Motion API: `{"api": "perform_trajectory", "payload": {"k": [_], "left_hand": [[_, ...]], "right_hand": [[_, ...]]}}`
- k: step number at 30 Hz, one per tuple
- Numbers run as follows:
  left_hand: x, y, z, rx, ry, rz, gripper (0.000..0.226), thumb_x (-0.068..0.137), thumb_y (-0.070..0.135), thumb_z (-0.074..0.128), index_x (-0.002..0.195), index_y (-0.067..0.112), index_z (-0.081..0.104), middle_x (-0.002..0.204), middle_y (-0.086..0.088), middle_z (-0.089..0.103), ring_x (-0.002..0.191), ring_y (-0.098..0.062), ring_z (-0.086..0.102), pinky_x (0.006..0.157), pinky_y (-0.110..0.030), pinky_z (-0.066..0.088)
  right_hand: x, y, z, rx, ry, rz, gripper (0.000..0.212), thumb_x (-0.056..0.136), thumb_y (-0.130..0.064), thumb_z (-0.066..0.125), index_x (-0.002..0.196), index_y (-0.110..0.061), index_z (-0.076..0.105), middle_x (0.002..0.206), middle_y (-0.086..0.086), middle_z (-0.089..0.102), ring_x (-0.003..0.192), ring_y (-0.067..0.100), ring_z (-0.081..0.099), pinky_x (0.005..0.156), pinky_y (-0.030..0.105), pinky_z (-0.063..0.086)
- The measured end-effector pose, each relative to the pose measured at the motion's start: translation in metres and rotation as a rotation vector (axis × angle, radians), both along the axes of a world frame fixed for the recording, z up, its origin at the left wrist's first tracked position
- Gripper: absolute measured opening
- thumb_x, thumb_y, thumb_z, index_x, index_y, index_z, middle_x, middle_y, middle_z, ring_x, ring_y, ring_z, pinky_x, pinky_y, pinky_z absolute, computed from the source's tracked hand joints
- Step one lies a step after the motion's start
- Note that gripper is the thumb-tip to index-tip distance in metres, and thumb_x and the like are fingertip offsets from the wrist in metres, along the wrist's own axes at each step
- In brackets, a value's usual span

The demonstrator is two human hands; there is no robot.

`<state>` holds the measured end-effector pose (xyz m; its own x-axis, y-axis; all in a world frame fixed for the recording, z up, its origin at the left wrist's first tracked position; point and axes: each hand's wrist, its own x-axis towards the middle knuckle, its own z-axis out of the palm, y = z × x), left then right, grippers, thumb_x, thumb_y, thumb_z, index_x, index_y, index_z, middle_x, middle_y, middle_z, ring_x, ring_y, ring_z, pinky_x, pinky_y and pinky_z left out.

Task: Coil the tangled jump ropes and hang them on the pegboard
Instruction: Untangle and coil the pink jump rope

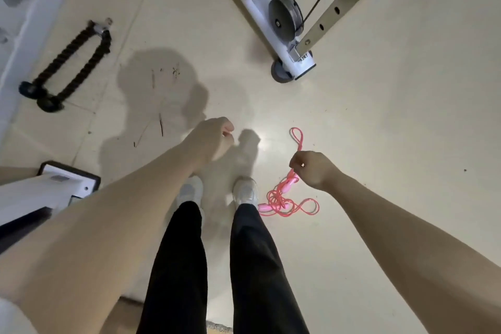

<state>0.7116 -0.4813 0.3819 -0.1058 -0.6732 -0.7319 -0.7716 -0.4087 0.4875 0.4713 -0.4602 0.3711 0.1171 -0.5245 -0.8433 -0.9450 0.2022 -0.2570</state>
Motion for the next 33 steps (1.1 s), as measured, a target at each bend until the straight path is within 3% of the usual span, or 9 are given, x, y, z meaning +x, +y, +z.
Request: {"api": "perform_trajectory", "payload": {"k": [9, 13, 15, 18, 21, 23, 26, 28, 33], "left_hand": [[-0.068, 0.006, -0.175, 0.109, 0.042, -0.065, 0.03, 0.09, 0.014, 0.051, 0.117, 0.003, 0.058, 0.117, -0.014, 0.061, 0.109, -0.029, 0.055, 0.088, -0.025, 0.036], [-0.093, 0.016, -0.256, 0.171, 0.114, 0.02, 0.03, 0.088, 0.016, 0.05, 0.109, -0.003, 0.059, 0.099, -0.012, 0.057, 0.091, -0.02, 0.051, 0.073, -0.019, 0.038], [-0.096, 0.026, -0.297, 0.229, 0.102, -0.001, 0.023, 0.092, 0.006, 0.048, 0.111, 0.0, 0.058, 0.099, -0.01, 0.056, 0.087, -0.016, 0.047, 0.062, -0.014, 0.034], [-0.089, 0.036, -0.354, 0.246, 0.091, -0.029, 0.022, 0.092, 0.01, 0.049, 0.11, 0.006, 0.059, 0.105, -0.01, 0.061, 0.088, -0.019, 0.052, 0.076, -0.022, 0.04], [-0.077, 0.044, -0.393, 0.288, 0.078, -0.011, 0.024, 0.092, 0.01, 0.047, 0.112, 0.007, 0.059, 0.11, -0.011, 0.062, 0.099, -0.027, 0.057, 0.089, -0.032, 0.045], [-0.069, 0.051, -0.411, 0.32, 0.089, 0.016, 0.023, 0.092, 0.009, 0.044, 0.11, 0.009, 0.059, 0.111, -0.012, 0.062, 0.102, -0.03, 0.058, 0.092, -0.036, 0.046], [-0.059, 0.059, -0.428, 0.333, 0.107, 0.072, 0.02, 0.093, 0.008, 0.044, 0.105, 0.013, 0.058, 0.11, -0.014, 0.063, 0.101, -0.031, 0.059, 0.093, -0.037, 0.046], [-0.052, 0.061, -0.427, 0.345, 0.131, 0.123, 0.017, 0.093, 0.01, 0.044, 0.098, 0.02, 0.056, 0.108, -0.011, 0.063, 0.099, -0.029, 0.06, 0.093, -0.037, 0.046], [-0.048, 0.05, -0.364, 0.343, 0.28, 0.305, 0.007, 0.071, 0.032, 0.045, 0.076, 0.033, 0.049, 0.085, -0.001, 0.058, 0.081, -0.021, 0.054, 0.083, -0.034, 0.044]], "right_hand": [[-0.058, 0.069, -0.187, 0.255, 0.168, -0.243, 0.029, 0.094, -0.01, 0.033, 0.107, -0.002, 0.058, 0.098, 0.015, 0.06, 0.081, 0.026, 0.05, 0.061, 0.029, 0.036], [-0.068, 0.081, -0.264, 0.297, 0.213, -0.366, 0.033, 0.094, -0.006, 0.032, 0.116, -0.003, 0.057, 0.111, 0.015, 0.062, 0.094, 0.031, 0.057, 0.07, 0.028, 0.038], [-0.066, 0.091, -0.304, 0.319, 0.216, -0.517, 0.036, 0.096, -0.007, 0.032, 0.125, -0.003, 0.052, 0.121, 0.016, 0.058, 0.105, 0.032, 0.056, 0.076, 0.029, 0.04], [-0.067, 0.11, -0.369, 0.345, 0.215, -0.892, 0.037, 0.092, -0.01, 0.04, 0.127, -0.001, 0.048, 0.116, 0.015, 0.059, 0.105, 0.031, 0.056, 0.09, 0.038, 0.046], [-0.068, 0.131, -0.418, 0.453, 0.245, -1.305, 0.021, 0.082, 0.003, 0.048, 0.101, 0.003, 0.057, 0.081, 0.012, 0.058, 0.07, 0.021, 0.054, 0.066, 0.031, 0.05], [-0.063, 0.145, -0.437, 0.429, 0.271, -1.469, 0.024, 0.075, 0.009, 0.055, 0.098, 0.005, 0.059, 0.067, 0.011, 0.055, 0.053, 0.018, 0.05, 0.049, 0.027, 0.044], [-0.049, 0.145, -0.447, 0.295, 0.227, -1.523, 0.024, 0.077, 0.003, 0.062, 0.1, 0.006, 0.059, 0.069, 0.014, 0.059, 0.053, 0.019, 0.053, 0.049, 0.026, 0.046], [-0.029, 0.12, -0.436, 0.303, 0.027, -1.462, 0.009, 0.085, -0.004, 0.061, 0.088, 0.004, 0.058, 0.069, 0.014, 0.054, 0.053, 0.018, 0.052, 0.05, 0.026, 0.048], [0.011, 0.018, -0.356, 0.475, -0.327, -1.475, 0.017, 0.094, -0.019, 0.052, 0.079, -0.012, 0.051, 0.061, 0.003, 0.048, 0.052, 0.016, 0.05, 0.052, 0.025, 0.048]]}}
